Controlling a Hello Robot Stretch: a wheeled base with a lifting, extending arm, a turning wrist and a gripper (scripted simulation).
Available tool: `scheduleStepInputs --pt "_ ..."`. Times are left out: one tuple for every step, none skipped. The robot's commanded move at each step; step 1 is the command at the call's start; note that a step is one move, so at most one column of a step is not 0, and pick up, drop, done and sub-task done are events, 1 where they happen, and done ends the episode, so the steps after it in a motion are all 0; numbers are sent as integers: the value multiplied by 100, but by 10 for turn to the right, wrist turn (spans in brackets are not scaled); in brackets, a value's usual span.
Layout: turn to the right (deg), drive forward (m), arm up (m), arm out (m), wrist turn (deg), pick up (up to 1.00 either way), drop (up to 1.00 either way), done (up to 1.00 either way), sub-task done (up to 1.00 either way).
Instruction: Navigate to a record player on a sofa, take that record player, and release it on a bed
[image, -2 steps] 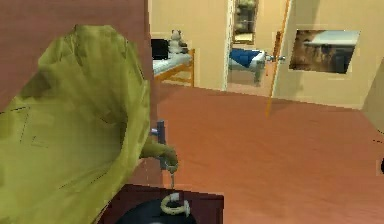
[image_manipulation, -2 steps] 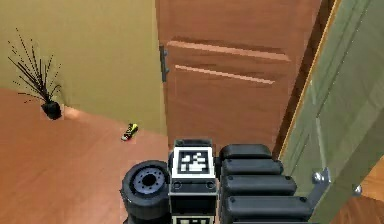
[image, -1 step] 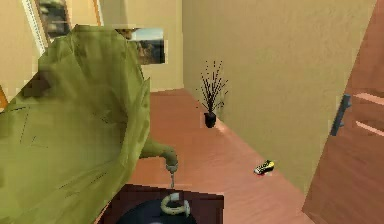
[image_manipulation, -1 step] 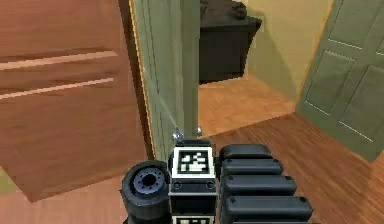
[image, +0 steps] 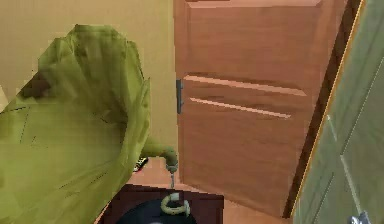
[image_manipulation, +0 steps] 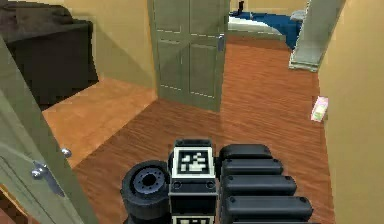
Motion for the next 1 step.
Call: scheduleStepInputs --pt "0 35 0 0 0 0 0 0 0"
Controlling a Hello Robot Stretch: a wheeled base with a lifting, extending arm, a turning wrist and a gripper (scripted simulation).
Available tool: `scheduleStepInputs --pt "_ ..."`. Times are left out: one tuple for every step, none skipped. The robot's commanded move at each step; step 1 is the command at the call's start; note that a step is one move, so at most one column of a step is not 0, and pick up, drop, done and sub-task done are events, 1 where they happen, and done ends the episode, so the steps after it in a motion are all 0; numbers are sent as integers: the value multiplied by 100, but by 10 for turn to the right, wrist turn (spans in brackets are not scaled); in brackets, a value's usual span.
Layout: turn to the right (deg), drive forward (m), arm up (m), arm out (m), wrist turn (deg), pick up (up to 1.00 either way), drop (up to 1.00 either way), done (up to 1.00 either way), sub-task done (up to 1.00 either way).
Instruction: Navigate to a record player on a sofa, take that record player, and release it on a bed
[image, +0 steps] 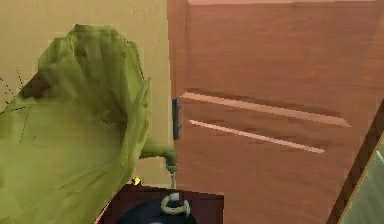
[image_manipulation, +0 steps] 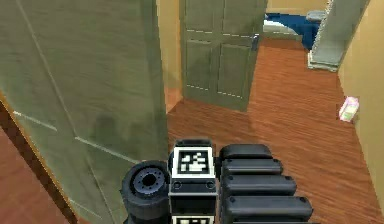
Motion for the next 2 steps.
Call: scheduleStepInputs --pt "-450 0 0 0 0 0 0 0 0" --pt "-390 0 0 0 0 0 0 0 0"
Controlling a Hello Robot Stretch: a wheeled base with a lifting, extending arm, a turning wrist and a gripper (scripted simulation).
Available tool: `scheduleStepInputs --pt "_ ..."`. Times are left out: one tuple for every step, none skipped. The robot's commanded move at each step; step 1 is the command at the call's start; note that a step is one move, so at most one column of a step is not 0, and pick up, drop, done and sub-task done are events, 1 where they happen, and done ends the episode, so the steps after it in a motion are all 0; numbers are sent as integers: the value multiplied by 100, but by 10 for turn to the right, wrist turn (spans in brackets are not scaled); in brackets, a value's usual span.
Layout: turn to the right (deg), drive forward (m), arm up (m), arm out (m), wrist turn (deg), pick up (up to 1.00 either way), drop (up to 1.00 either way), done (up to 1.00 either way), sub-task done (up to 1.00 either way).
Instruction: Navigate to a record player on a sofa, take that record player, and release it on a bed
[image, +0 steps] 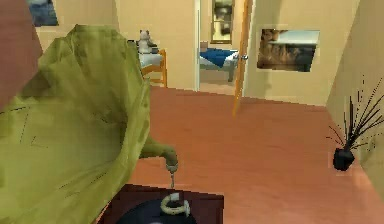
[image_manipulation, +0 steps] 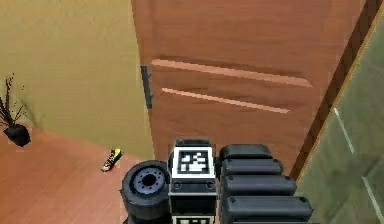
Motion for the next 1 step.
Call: scheduleStepInputs --pt "0 100 0 0 0 0 0 0 0"
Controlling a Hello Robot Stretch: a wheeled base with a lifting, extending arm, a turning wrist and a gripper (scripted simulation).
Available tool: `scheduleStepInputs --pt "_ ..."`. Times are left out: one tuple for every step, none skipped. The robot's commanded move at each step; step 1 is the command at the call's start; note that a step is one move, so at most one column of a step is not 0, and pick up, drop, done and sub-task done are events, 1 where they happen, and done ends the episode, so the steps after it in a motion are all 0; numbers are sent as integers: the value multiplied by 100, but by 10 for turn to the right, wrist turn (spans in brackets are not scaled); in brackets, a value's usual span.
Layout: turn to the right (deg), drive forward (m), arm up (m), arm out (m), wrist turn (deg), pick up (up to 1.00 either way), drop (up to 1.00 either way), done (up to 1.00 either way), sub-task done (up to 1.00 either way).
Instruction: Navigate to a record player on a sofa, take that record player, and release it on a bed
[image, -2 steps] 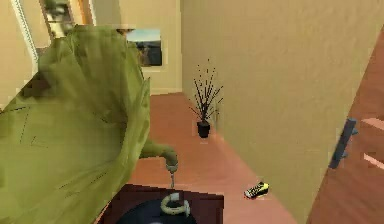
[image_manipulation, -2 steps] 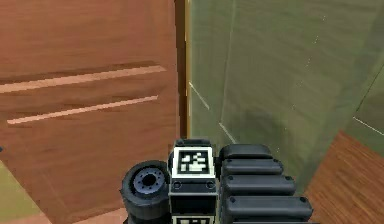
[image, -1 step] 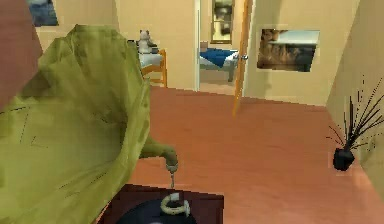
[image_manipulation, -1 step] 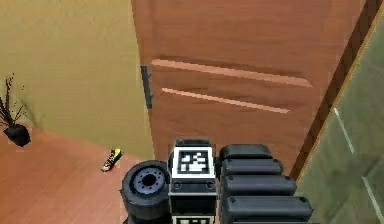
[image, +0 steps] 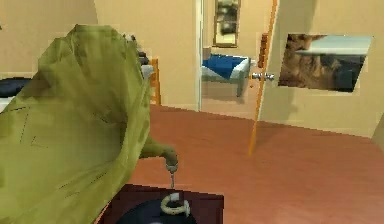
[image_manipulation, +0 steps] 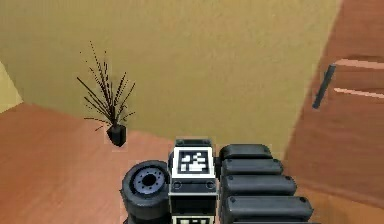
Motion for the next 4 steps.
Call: scheduleStepInputs --pt "-120 0 0 0 0 0 0 0 0" --pt "0 25 0 0 0 0 0 0 0" --pt "0 100 0 0 0 0 0 0 0" --pt "-30 0 0 0 0 0 0 0 0"
